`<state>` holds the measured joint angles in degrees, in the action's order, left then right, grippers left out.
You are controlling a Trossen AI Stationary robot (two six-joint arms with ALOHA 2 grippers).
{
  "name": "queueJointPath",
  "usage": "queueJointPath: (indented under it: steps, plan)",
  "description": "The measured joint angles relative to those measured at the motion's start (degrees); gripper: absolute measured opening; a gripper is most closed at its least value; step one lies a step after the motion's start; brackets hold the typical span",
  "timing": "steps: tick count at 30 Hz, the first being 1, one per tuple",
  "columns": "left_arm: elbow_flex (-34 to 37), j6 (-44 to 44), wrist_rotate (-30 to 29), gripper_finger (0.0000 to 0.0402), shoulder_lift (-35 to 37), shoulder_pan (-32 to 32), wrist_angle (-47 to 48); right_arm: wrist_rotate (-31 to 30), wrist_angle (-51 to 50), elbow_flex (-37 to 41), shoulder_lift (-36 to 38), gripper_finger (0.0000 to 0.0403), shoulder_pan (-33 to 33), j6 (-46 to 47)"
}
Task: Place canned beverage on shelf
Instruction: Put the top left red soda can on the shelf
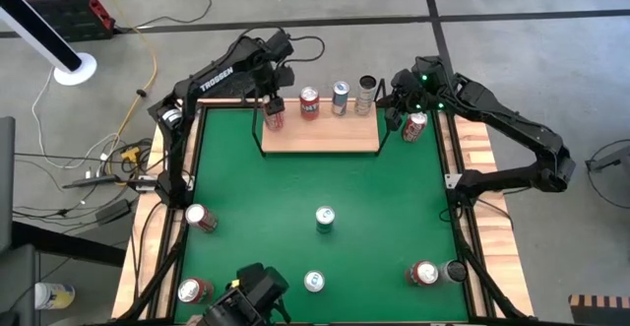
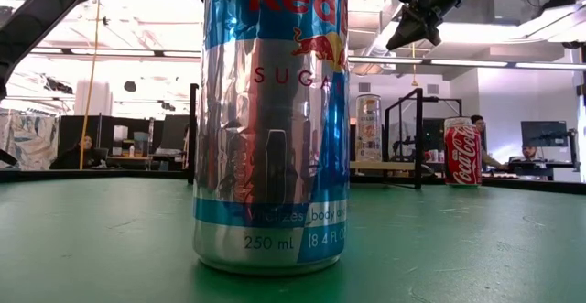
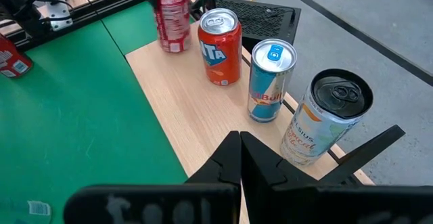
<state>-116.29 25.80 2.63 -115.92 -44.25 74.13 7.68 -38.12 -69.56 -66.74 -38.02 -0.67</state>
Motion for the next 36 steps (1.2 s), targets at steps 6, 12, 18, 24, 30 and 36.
queueJointPath:
  steps: [6, 12, 18, 24, 30, 36]
  plan:
    - [-0.07, 0.23, -1.4, 0.0312, 0.2, -0.04, -2.14, 0.01, 0.02, 0.0, 0.0, 0.0025, 0.0, 0.15]
    - [-0.07, 0.94, -0.81, 0.0312, 0.43, 0.31, -3.89, 0.02, -0.03, 0.0, 0.01, 0.0025, 0.0, 0.19]
    - [-0.11, 0.5, 0.51, 0.0312, 2.2, 0.65, -6.2, 0.0, -0.07, 0.0, 0.0, 0.0025, 0.0, 0.2]
    - [-0.15, -4.79, 0.15, 0.0312, 6.49, 1.03, -5.98, 0.02, -0.07, 0.0, 0.02, 0.0025, 0.0, 0.2]
    - [1.88, -9.96, 2.07, 0.0305, 13.67, -0.27, -4.19, 1.82, 0.56, 0.0, 0.02, 0.0025, 0.11, 0.23]
    - [18.53, -15.47, 0.93, 0.0263, 27.66, -5.23, -10.71, 2.93, 0.41, 0.0, 0.02, 0.0025, 0.14, 0.25]
